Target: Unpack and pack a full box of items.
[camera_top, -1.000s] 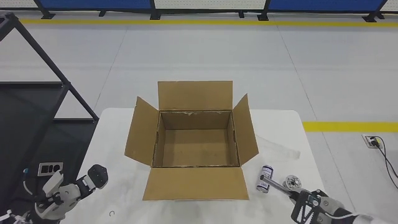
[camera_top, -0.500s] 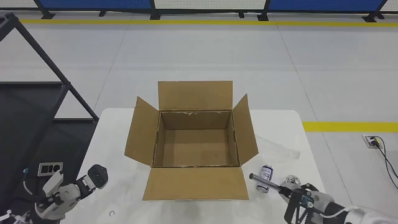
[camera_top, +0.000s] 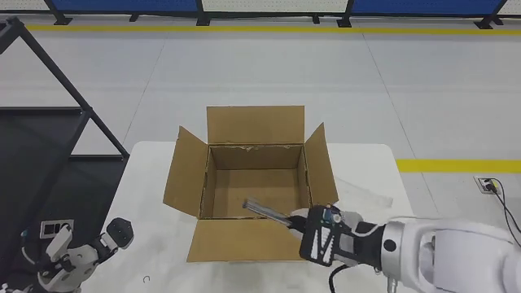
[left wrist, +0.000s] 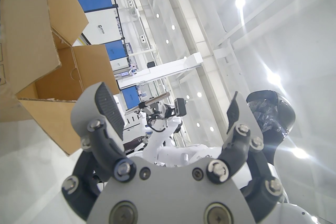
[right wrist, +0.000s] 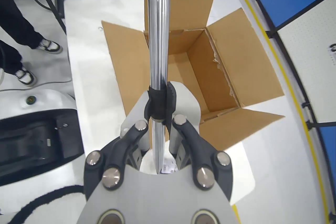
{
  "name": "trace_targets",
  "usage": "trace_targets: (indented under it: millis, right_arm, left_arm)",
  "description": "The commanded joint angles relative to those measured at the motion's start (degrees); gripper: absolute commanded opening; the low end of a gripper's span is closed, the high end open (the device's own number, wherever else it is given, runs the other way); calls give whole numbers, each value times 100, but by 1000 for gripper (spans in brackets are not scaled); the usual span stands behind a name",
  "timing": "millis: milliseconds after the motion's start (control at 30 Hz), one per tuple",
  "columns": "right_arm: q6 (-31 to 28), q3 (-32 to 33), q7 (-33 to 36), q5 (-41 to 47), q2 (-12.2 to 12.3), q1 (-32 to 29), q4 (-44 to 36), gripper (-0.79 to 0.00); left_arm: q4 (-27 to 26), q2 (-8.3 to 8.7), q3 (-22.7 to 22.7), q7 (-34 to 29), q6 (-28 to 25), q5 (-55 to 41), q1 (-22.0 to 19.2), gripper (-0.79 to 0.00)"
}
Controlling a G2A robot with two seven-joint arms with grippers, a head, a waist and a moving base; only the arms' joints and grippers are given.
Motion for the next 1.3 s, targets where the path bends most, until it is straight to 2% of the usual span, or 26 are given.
trace_targets:
  millis: [0,67,533,667,800,900,1033,1100,1267]
  right_arm:
    - [495,-614,75,443,-170,1004,595,-785]
    - [607,-1045,193,708,-310,1568,1014,-785]
    - [607,-1045,193,708,-310,1568,1014,-785]
    - [882,-1322,-89,609,-387,1547,1189,-785]
    - [1236,-2105,-124,674,-688,2202,1879,-785]
    - [1012,-2719,-186,1057,-1009,2820,2614,-785]
    - [1025,-3318,-363,1150,-1424,3472,3629,-785]
    - [940,-3558,-449,1276,-1619,3671,4037,-785]
    - [1124,-4154,-365,861,-2065,4075,4979,-785]
  left_arm:
    - [-34,-9,1,-26,-13,-18,47,0]
    - [-34,-9,1,-26,-13,-18,47,0]
    - [-34,-9,1,-26,-13,-18,47,0]
    - [-34,-9,1,-26,-13,-18,47,0]
    - [-34,-9,1,-26,-13,-18,47,0]
    - [-34,-9,1,-26,-13,-18,47,0]
    - [-34,-9,1,-26,-13,-18,47,0]
    - [-34,-9,1,-26,-13,-18,47,0]
    - [-34,-9,1,-26,-13,-18,47,0]
